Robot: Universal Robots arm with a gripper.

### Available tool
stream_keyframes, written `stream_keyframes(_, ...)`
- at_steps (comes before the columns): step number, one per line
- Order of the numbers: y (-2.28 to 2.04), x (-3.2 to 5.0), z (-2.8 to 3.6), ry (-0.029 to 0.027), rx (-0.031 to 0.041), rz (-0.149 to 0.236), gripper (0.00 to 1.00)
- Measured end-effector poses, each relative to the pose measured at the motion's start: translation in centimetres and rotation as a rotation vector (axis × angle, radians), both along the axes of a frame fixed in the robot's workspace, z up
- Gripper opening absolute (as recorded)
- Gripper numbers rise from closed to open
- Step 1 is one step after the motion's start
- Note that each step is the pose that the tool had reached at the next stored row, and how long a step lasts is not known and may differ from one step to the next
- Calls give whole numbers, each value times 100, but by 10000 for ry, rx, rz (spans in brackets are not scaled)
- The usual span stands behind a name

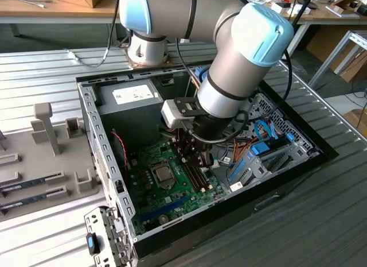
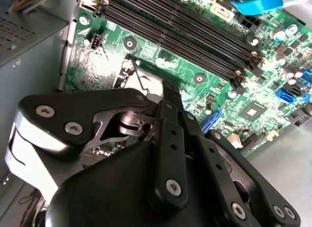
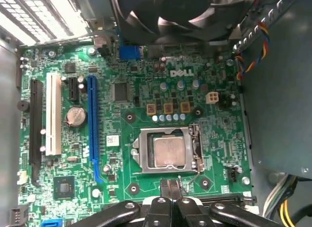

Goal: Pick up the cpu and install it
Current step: 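Close the cpu cover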

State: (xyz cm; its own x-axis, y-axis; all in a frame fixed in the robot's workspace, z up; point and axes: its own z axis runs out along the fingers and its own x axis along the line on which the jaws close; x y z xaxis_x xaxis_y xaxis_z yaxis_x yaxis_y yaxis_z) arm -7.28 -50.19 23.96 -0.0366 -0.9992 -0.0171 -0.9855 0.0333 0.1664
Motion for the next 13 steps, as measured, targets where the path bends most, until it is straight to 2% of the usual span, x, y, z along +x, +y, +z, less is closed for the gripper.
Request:
stream_keyframes(3,32,-2,-1,-1,359,-1,11)
stream_keyframes(5,42,-3,-1,0,730,-1,11)
stream_keyframes(7,44,-7,0,0,1330,-6,11)
stream_keyframes(8,44,-10,0,1,1586,-10,11)
stream_keyframes(9,44,-11,0,0,1761,-15,11)
stream_keyframes(11,44,-16,0,-2,2372,-39,11)
stream_keyframes(12,44,-17,-1,-4,2645,-57,11)
stream_keyframes(13,44,-18,-1,-6,2890,-73,11)
